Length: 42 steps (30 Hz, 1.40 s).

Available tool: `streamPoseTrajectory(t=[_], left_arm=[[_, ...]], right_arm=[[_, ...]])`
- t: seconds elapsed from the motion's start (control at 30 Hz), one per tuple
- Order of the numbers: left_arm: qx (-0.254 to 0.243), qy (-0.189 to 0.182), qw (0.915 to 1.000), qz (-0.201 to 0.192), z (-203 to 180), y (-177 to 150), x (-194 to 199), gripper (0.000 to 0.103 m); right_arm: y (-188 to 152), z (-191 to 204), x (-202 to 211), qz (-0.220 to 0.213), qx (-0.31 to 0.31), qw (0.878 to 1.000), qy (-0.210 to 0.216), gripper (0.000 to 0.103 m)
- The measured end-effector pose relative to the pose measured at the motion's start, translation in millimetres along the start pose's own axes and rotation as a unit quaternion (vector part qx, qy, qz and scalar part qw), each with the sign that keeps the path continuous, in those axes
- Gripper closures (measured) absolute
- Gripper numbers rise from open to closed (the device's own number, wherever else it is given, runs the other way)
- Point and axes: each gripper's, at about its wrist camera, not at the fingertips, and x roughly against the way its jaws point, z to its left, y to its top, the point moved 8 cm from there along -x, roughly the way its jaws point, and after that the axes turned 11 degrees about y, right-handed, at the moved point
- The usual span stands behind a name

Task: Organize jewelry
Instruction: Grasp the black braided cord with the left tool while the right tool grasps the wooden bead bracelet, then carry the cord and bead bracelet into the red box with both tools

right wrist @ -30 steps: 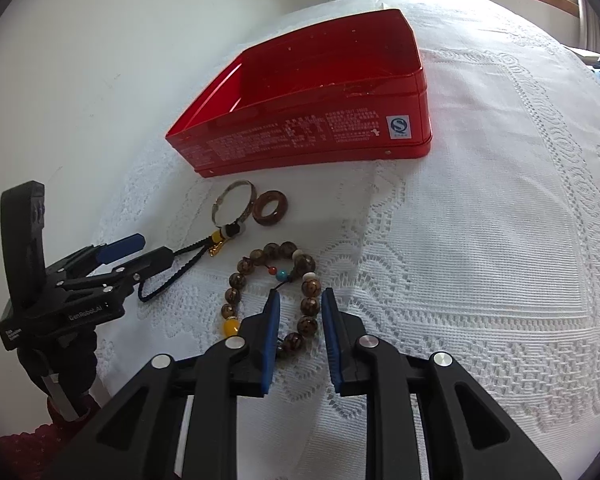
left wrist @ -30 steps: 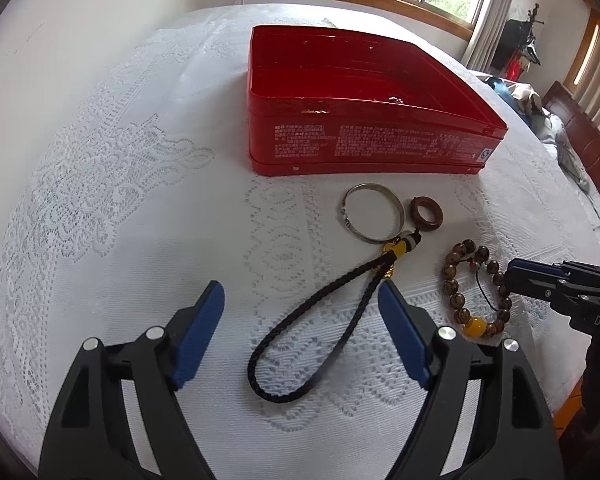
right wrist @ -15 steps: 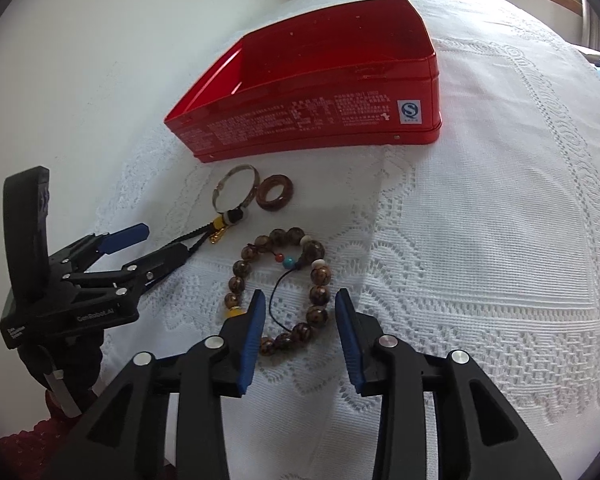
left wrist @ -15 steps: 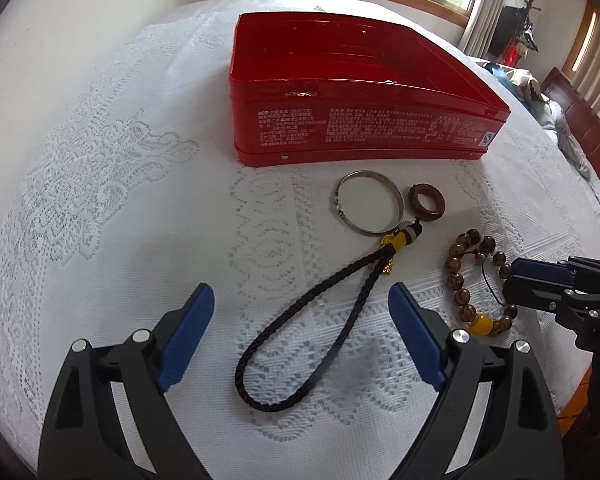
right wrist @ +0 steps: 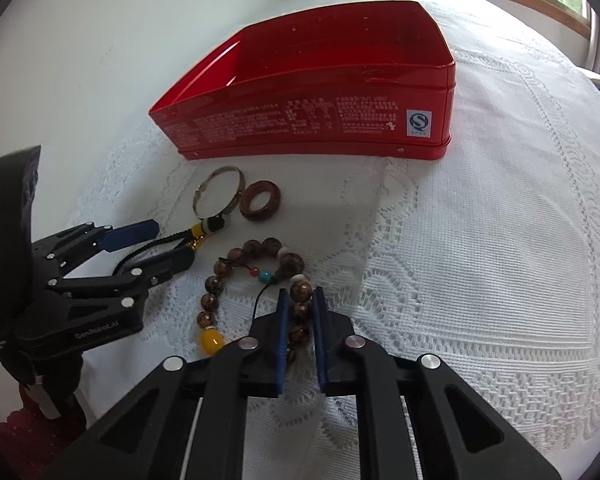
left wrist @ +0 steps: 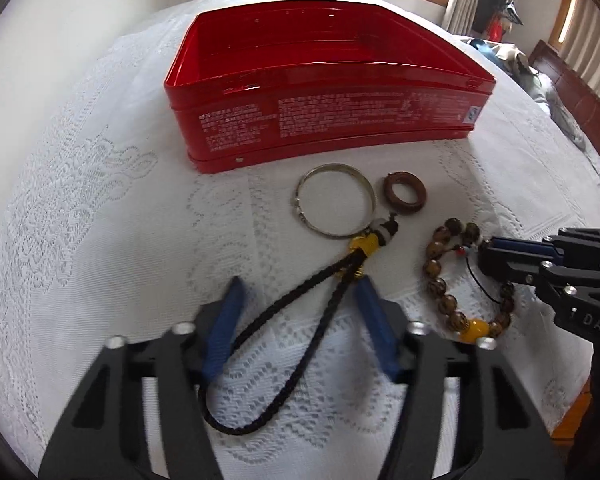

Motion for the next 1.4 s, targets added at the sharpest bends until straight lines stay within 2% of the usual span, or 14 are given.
streamPoseTrajectory(t=[0.07,0.1,0.27,0.37,0.53,0.8,1.2,1.4], left_arm=[[-0.002,0.002,1.0,-0.002,0,-1,2,0.072],[-0.002,0.002,1.0,-0.002,0,-2,3,0.082],[0.02,-0.006,0.9998,0.006,5,-10,9,0.1],[0.032,-0.033,0.9988,0.015,8,-17,13,0.101],[0.045,-0.048,0.9978,0.014,10,-25,23,0.101],[0.055,-0.06,0.9965,-0.02,13,-17,56,0.101],[0.047,-0.063,0.9956,-0.052,12,1,89,0.101],[0.047,-0.065,0.9945,-0.067,13,24,102,0.101]], right_arm=[[-1,1,1,0.001,0.0,1.0,-0.001,0.092],[-2,0,2,0.003,-0.005,1.0,0.004,0.092],[-9,1,9,0.013,-0.028,0.999,0.036,0.092],[-16,2,13,0.021,-0.034,0.998,0.045,0.092],[-25,7,23,0.025,-0.033,0.998,0.051,0.092],[-16,23,56,0.0,-0.018,0.998,0.052,0.092],[6,35,93,-0.014,0.02,1.0,-0.003,0.092],[27,34,110,-0.026,0.035,0.998,-0.037,0.092]])
